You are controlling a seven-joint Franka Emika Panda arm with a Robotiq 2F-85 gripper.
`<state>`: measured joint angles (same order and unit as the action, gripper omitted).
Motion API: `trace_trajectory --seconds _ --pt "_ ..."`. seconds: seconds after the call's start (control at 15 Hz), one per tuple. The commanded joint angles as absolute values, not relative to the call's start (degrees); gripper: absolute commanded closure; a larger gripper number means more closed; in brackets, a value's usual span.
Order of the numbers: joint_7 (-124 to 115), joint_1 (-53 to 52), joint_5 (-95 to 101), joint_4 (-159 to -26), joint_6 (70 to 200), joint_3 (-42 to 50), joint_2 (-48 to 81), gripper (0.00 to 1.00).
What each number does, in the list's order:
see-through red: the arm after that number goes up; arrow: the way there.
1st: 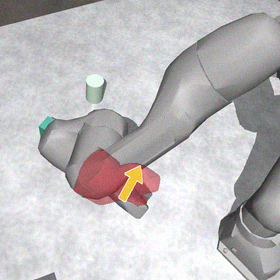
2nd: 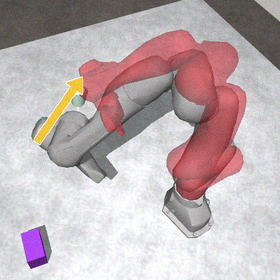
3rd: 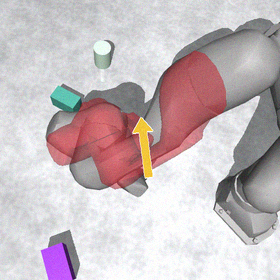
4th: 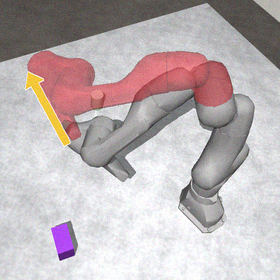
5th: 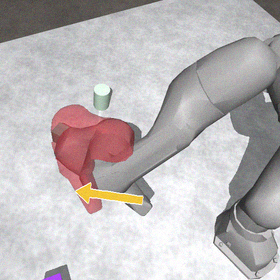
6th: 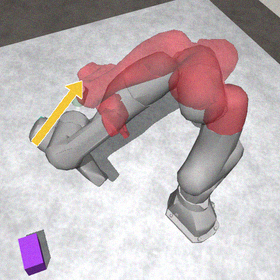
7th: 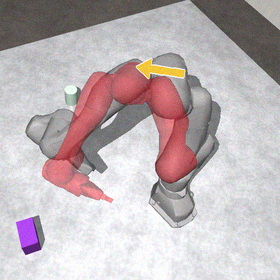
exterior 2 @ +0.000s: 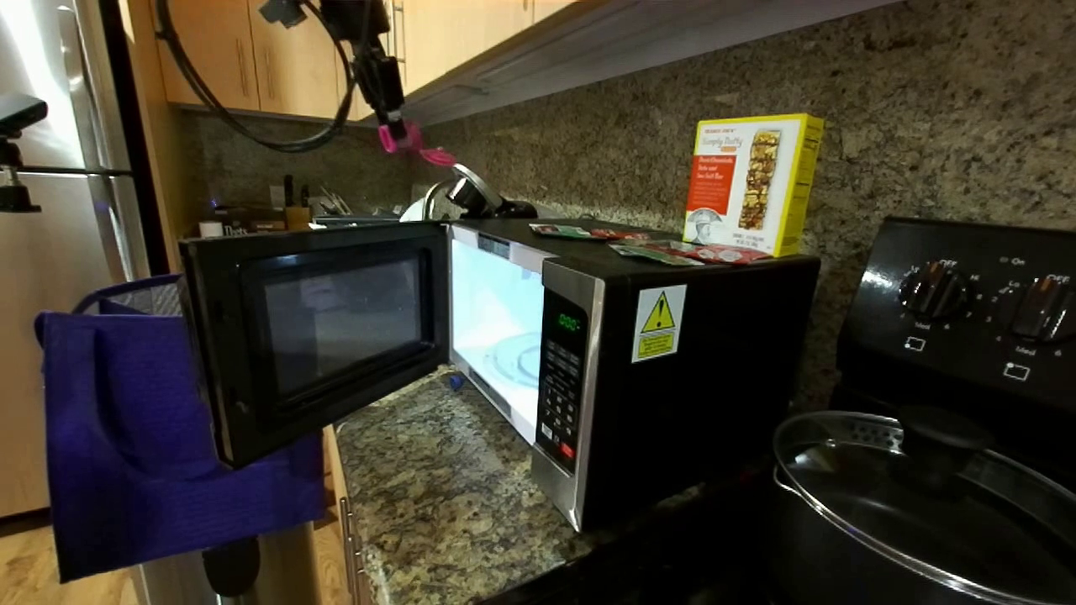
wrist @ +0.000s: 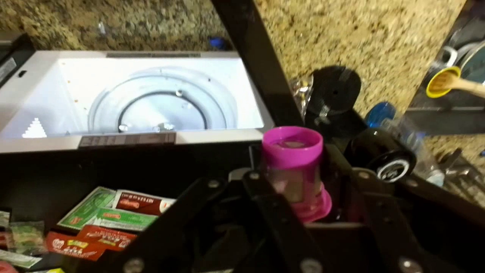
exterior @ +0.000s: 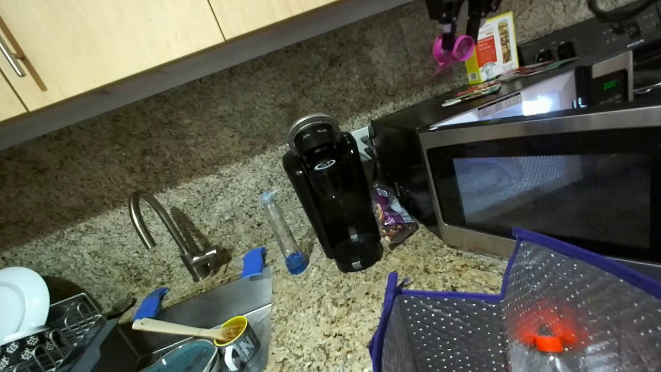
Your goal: Pick the bottle on the microwave and put it in the bag
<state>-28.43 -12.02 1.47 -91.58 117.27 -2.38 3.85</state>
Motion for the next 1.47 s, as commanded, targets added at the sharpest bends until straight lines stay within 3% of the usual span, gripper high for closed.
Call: trace_trajectory --seconds 0.0,0.53,1.4 --pt "-20.10 -11.10 -3.79 -102.45 111.64 -5.53 -6.51 0.84" --pt "-11.36 -15.69 -9.23 -111.75 105.06 -14.00 -8.29 0.84" --pt "10.21 -18.82 -13.06 -108.47 104.61 -18.96 14.97 0.82"
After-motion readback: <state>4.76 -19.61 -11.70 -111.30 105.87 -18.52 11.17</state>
